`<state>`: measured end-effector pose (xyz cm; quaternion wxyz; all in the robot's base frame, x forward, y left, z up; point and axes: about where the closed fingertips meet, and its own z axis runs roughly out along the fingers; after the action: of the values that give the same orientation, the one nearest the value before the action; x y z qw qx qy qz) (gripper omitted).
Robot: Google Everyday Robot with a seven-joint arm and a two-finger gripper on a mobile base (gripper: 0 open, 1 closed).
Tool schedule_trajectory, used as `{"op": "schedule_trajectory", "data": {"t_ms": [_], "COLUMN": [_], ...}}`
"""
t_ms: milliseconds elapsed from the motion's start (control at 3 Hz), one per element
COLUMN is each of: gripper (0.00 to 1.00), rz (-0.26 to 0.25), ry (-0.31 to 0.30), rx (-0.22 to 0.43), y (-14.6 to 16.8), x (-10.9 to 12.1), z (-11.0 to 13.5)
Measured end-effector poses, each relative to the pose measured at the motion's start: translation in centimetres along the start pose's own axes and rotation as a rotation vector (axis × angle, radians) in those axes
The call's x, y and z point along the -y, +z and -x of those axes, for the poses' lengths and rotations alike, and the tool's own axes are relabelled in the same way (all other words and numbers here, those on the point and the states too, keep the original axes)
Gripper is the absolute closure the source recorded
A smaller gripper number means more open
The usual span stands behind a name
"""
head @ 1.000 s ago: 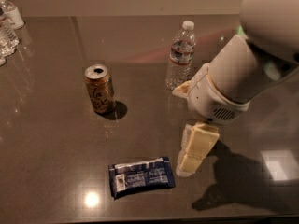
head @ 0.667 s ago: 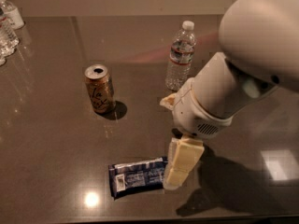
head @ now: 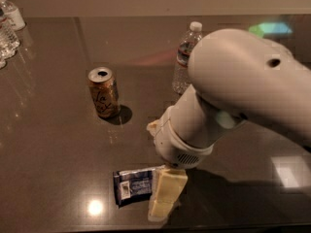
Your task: Pick rxbar blueberry
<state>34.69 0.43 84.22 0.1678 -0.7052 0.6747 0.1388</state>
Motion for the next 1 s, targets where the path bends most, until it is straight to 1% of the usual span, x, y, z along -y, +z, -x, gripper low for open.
{"op": "schedule_trajectory", "data": {"t_ms": [333, 667, 1000], "gripper": [0.00, 0.16, 0.40], "rz": [0.016, 0.020, 0.029], "ry": [0.000, 0.000, 0.002], "rx": [-0.010, -0.019, -0.022], "y": [1.33, 2.01, 2.21], "x": [-0.73, -0.87, -0.84], "z": [0.54, 0.66, 0.71]}}
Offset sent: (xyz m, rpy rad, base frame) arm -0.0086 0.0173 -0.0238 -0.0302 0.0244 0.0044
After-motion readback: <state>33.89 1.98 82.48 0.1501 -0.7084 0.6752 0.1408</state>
